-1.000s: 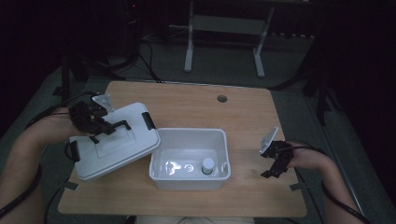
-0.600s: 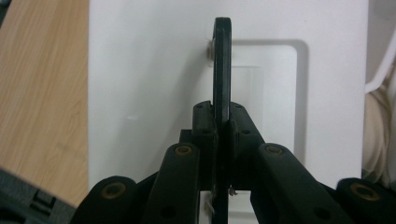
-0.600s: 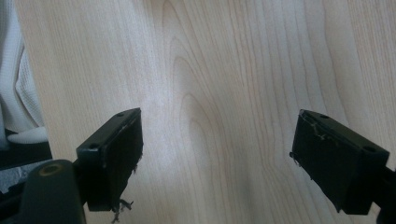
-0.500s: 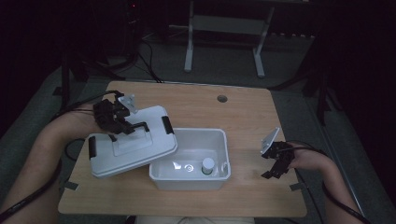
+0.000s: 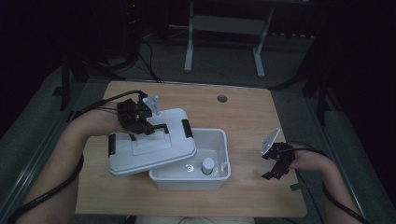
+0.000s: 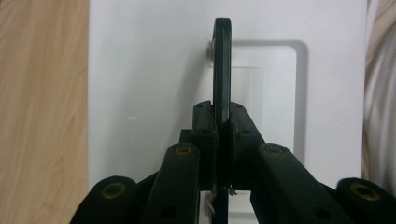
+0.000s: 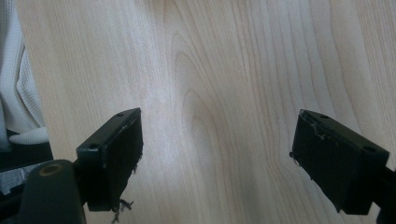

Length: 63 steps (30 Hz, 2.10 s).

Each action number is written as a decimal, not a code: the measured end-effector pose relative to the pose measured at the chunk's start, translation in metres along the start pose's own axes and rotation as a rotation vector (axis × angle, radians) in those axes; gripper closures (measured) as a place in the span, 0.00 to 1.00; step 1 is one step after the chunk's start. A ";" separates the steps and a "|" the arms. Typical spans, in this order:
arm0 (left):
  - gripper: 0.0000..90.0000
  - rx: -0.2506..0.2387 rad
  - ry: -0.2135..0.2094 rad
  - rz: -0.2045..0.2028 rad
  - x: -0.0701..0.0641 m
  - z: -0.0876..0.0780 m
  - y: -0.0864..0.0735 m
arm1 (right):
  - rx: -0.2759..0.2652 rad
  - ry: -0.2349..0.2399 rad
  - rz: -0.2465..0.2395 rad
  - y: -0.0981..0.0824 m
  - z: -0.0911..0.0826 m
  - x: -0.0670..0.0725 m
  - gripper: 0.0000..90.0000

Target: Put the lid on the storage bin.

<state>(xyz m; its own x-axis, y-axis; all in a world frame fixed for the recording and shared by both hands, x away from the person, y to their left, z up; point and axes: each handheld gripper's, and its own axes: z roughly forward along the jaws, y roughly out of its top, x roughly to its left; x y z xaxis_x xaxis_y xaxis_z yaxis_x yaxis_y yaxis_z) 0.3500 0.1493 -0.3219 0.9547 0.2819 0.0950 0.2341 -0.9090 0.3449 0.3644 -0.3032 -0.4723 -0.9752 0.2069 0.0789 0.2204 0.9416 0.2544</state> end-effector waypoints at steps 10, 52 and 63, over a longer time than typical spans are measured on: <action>0.93 -0.015 -0.022 0.072 -0.005 0.012 0.030 | -0.005 0.004 0.015 -0.003 0.000 -0.003 0.18; 0.93 0.050 -0.118 0.198 -0.029 0.069 0.101 | 0.004 0.018 0.027 -0.008 0.005 -0.005 0.18; 0.92 0.007 -0.142 0.166 -0.020 0.074 0.092 | 0.010 0.024 0.031 -0.009 0.007 -0.004 0.18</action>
<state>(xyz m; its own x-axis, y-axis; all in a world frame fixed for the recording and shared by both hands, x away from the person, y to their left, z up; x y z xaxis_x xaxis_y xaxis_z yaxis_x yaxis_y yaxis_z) 0.3664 0.0376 -0.3616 0.9965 0.0823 0.0171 0.0722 -0.9415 0.3292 0.3659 -0.3104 -0.4820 -0.9671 0.2296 0.1092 0.2499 0.9375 0.2422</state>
